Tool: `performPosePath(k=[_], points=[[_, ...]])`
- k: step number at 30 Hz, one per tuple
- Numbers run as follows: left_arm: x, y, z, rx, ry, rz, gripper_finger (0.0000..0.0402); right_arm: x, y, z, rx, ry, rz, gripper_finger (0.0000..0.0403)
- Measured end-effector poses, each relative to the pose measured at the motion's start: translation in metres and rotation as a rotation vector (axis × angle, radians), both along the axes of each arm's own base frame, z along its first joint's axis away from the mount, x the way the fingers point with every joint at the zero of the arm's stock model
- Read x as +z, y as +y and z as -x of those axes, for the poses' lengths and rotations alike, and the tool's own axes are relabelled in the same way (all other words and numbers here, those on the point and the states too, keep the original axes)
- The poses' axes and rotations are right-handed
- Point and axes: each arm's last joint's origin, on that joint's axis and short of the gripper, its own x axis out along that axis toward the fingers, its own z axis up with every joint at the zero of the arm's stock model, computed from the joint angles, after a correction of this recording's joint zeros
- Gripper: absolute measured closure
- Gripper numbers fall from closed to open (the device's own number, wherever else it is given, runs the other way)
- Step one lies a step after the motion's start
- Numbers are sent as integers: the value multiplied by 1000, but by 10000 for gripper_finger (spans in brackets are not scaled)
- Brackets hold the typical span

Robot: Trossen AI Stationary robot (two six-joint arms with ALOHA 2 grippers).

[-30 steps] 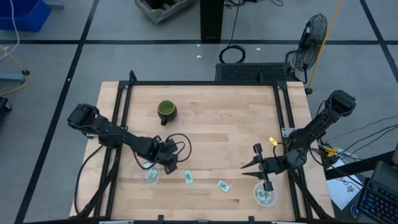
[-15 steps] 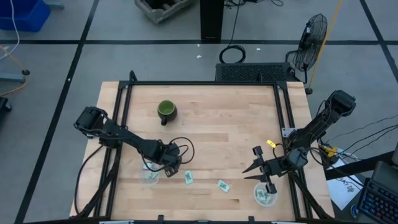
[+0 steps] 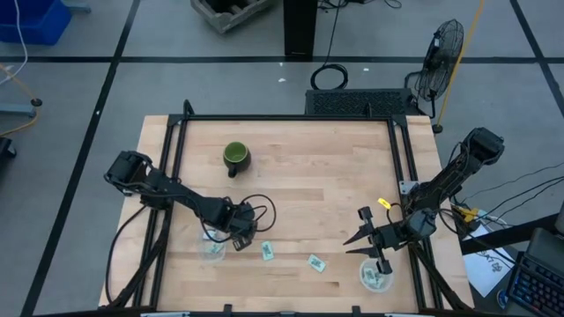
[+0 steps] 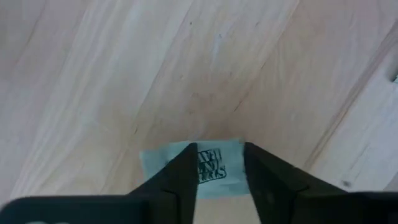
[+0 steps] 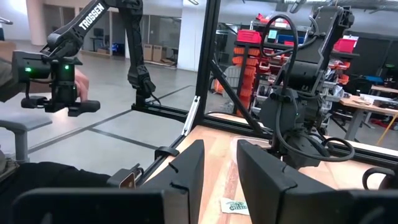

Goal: Pick and place Stevia / Truvia into bins
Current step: Put the Stevia packet into the top left transparent container

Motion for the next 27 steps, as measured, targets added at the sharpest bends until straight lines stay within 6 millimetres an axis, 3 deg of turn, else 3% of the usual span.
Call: performPosePath(k=[7,15,21,27], points=[[10,-3,-10,-110,-34,-23,340,0,0,0,0,0,0,312],[52,-10,-27,-195,-24,-43,383,0,0,0,0,1,1,312],[79,-19,-14,-119,124,-79,381,-2,0,0,1,24,2,312],[82,-41,14,-53,257,-142,362,-4,0,0,2,41,1,312]])
